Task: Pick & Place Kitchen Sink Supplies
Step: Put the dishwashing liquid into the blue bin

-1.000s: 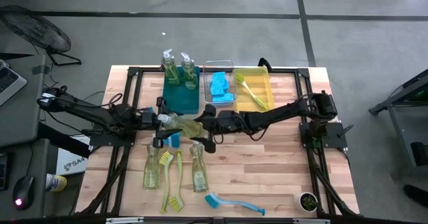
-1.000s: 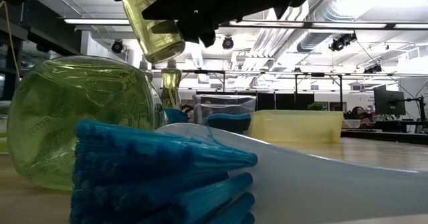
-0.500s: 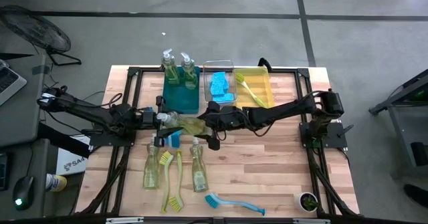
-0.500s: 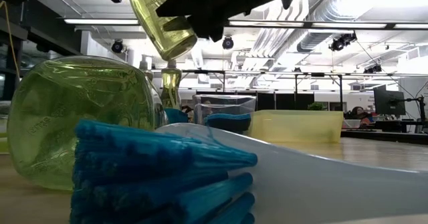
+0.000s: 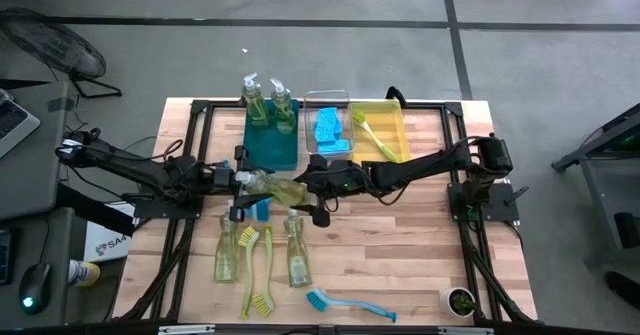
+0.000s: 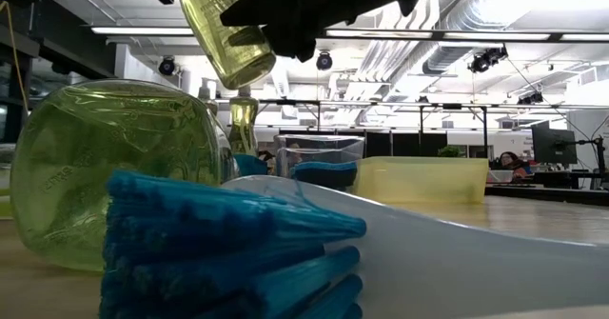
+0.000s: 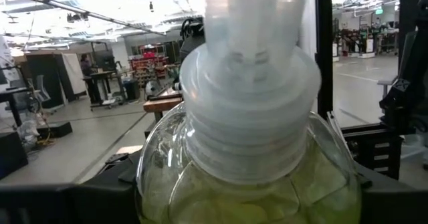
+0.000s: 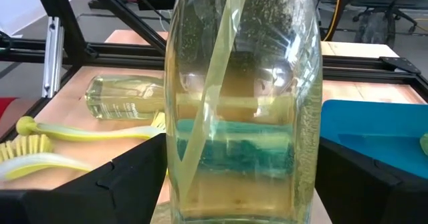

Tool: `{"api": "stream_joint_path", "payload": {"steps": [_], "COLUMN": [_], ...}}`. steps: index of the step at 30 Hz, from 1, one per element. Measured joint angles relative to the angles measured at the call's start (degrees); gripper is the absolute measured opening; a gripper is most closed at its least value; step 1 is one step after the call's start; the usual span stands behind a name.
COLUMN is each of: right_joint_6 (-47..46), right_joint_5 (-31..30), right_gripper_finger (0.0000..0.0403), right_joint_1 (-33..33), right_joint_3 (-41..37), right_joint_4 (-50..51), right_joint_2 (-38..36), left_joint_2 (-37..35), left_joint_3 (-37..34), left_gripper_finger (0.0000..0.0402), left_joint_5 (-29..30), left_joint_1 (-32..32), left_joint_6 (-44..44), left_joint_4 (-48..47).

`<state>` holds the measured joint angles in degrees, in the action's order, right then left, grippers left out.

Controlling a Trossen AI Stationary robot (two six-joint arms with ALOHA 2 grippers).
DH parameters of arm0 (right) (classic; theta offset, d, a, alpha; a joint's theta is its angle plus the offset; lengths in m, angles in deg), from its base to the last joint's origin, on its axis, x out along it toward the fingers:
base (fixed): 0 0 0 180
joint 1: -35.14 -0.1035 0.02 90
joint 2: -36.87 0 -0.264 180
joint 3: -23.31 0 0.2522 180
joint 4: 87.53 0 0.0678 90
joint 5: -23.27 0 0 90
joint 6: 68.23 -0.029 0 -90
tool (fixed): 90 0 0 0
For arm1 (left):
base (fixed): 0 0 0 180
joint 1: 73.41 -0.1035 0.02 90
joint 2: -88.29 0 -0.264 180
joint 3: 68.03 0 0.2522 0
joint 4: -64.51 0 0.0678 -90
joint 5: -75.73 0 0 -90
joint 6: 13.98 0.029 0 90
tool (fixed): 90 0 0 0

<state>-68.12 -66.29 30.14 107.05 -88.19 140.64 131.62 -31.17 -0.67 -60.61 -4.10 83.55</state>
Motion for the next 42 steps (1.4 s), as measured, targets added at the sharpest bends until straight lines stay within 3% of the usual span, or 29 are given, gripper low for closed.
{"api": "stream_joint_path", "payload": {"steps": [7, 18, 36, 42], "right_joint_6": [0.1, -0.1, -0.3, -1.2], "right_joint_5": [0.0, -0.6, 2.8, 4.1], "right_gripper_finger": [0.0328, 0.0328, 0.0329, 0.0373], "right_joint_1": [0.0, -1.5, -1.5, -0.3], "right_joint_3": [0.0, 0.0, 0.0, 0.0], "right_joint_4": [1.7, 11.9, 9.0, 8.1], "right_joint_2": [-0.8, -8.8, -5.0, -4.4], "left_joint_2": [0.0, -0.3, -0.3, -0.4], "left_joint_3": [0.0, 0.1, -0.1, -0.1], "left_gripper_finger": [0.0245, 0.0245, 0.0241, 0.0241], "left_joint_5": [0.1, 0.5, -1.9, -1.2], "left_joint_1": [0.0, 0.0, 0.0, -0.1], "left_joint_6": [0.2, 0.5, 0.2, 0.6], "left_joint_4": [-1.1, -1.0, -3.0, -3.4]}}
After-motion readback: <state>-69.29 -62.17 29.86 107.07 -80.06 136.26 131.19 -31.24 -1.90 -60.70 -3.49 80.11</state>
